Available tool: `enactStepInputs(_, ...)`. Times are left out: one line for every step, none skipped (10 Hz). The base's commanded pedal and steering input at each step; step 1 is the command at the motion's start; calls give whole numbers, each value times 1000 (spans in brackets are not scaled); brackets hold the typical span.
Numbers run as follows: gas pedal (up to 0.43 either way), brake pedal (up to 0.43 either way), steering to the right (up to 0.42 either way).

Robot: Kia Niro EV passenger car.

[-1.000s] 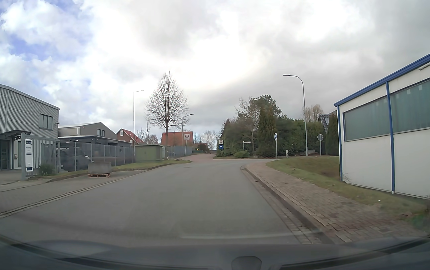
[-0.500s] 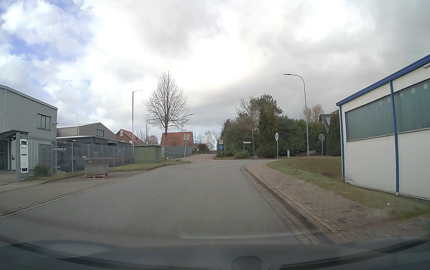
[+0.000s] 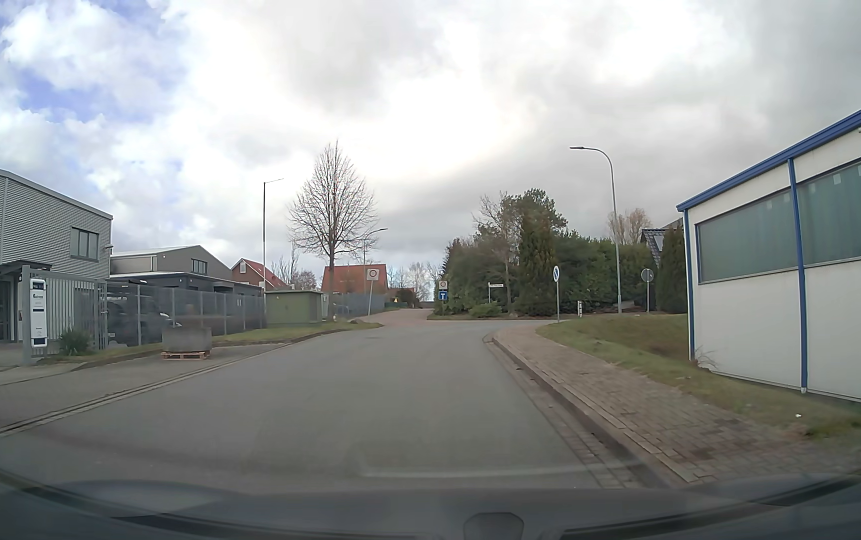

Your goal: Follow the waypoints while adhering to traffic rules and regulations

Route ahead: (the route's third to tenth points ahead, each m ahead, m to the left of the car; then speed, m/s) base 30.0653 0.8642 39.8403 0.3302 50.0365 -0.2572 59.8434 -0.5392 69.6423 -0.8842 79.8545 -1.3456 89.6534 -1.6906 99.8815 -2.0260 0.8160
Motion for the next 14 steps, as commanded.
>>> enactStepInputs(0,0,-7)
enactStepInputs(0,0,-7)
enactStepInputs(0,0,-7)
enactStepInputs(0,0,-7)
enactStepInputs(0,0,-7)
enactStepInputs(0,0,-8)
enactStepInputs(0,0,-7)
enactStepInputs(0,0,-8)
enactStepInputs(0,0,-7)
enactStepInputs(0,0,-7)
enactStepInputs(0,0,-7)
enactStepInputs(0,0,-7)
enactStepInputs(0,0,-7)
enactStepInputs(0,0,-7)
